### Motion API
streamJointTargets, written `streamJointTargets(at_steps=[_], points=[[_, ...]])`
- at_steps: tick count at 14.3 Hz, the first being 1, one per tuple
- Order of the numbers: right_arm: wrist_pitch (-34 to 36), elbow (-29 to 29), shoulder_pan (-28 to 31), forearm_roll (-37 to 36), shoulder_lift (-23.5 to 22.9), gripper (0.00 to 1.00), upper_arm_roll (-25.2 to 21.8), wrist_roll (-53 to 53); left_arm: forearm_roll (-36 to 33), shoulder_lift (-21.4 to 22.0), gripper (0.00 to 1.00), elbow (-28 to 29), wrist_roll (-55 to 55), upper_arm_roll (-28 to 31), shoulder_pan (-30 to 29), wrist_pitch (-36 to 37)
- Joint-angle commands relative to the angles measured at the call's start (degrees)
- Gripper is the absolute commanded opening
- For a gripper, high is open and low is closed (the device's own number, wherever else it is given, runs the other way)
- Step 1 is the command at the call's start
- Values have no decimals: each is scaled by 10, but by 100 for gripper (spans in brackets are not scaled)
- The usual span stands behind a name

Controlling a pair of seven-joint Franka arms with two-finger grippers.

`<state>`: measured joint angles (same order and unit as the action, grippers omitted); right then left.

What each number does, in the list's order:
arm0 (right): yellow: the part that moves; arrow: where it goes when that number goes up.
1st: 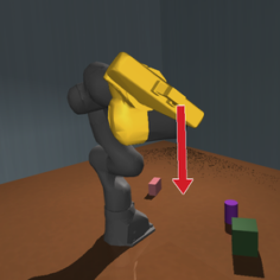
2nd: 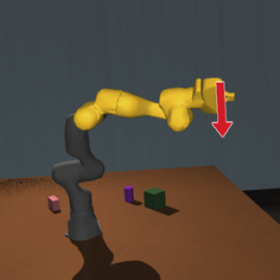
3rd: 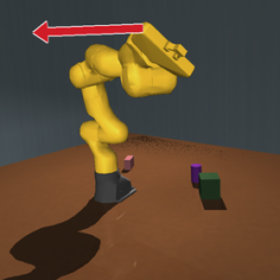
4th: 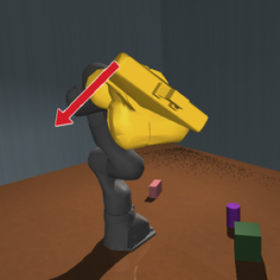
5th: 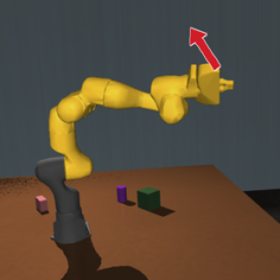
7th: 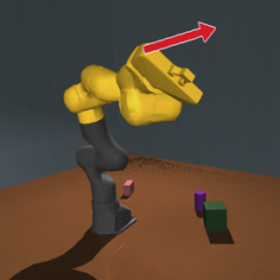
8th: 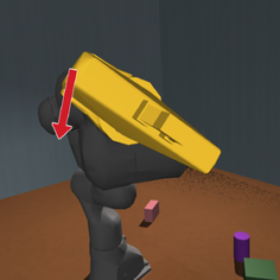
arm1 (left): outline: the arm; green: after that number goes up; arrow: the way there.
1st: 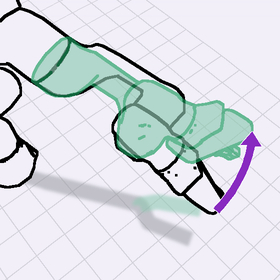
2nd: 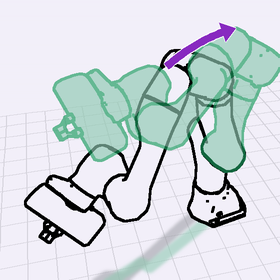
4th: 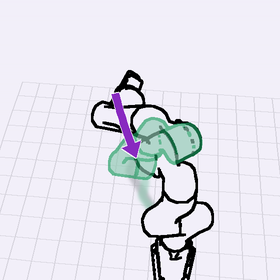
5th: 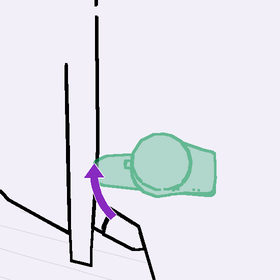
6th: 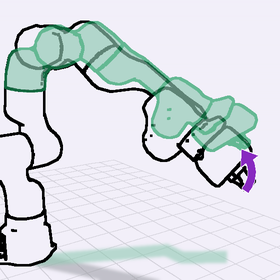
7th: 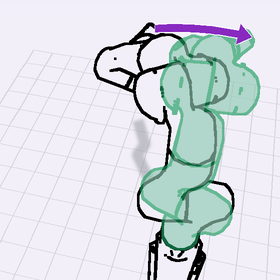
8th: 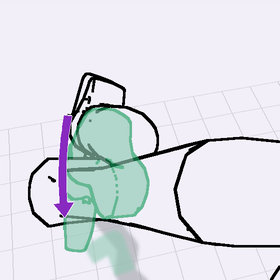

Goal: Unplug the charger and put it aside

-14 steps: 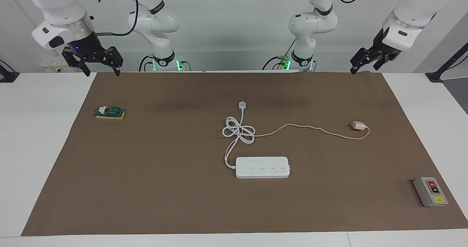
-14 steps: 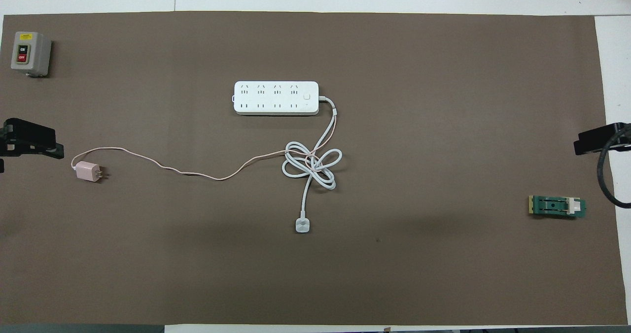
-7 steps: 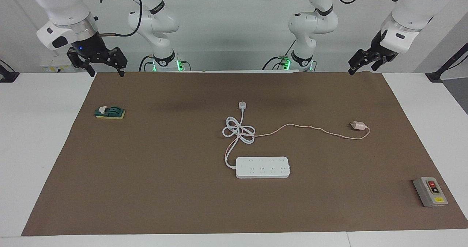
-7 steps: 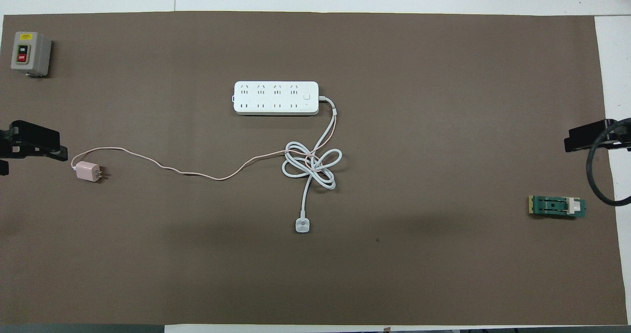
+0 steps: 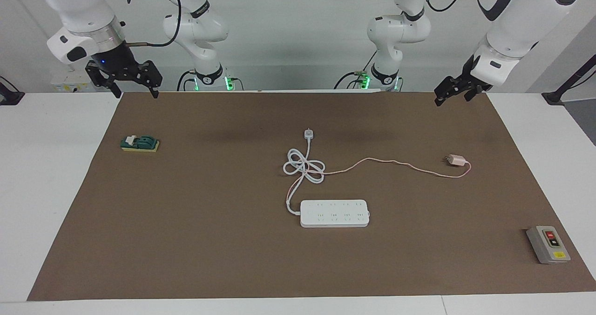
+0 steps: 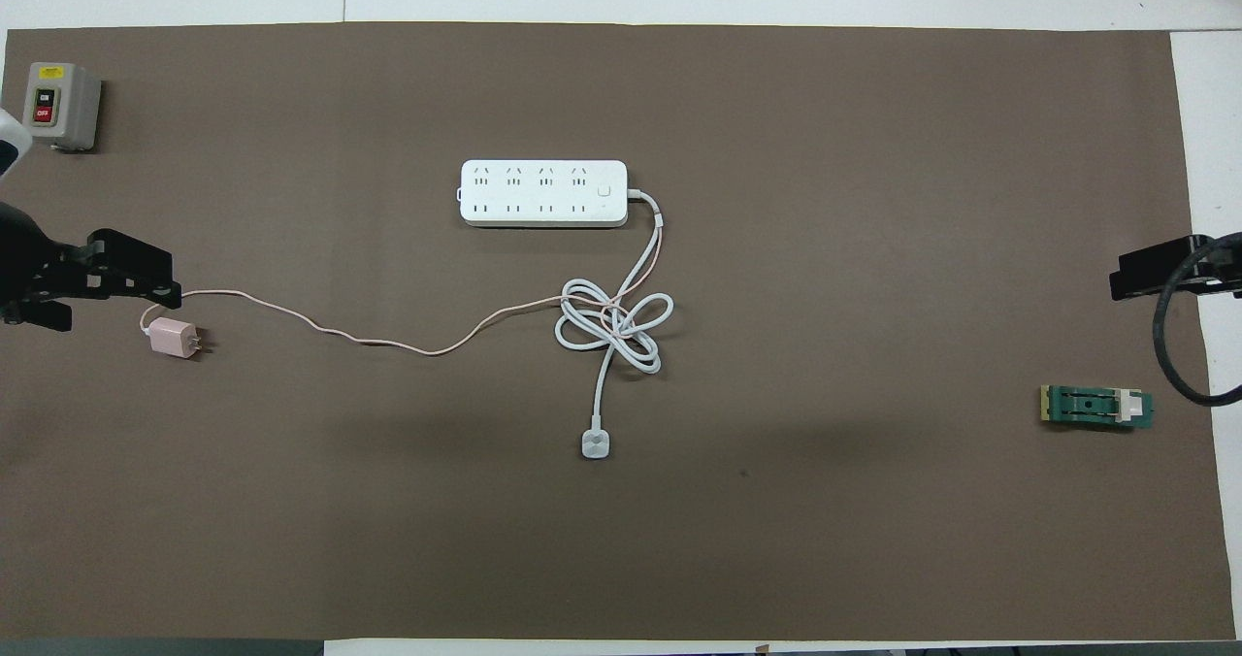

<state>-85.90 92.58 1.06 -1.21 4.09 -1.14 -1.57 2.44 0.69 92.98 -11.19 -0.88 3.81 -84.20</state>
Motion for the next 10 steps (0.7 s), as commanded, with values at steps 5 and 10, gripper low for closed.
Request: streamJointTargets(at_steps=[5, 10], points=[[-12, 19, 2, 9, 14, 100, 3, 9, -14, 12, 100, 24, 75, 8, 15, -33], [-12, 19, 2, 9, 14, 100, 3, 9, -13, 19, 100, 25, 107, 11, 11, -30]])
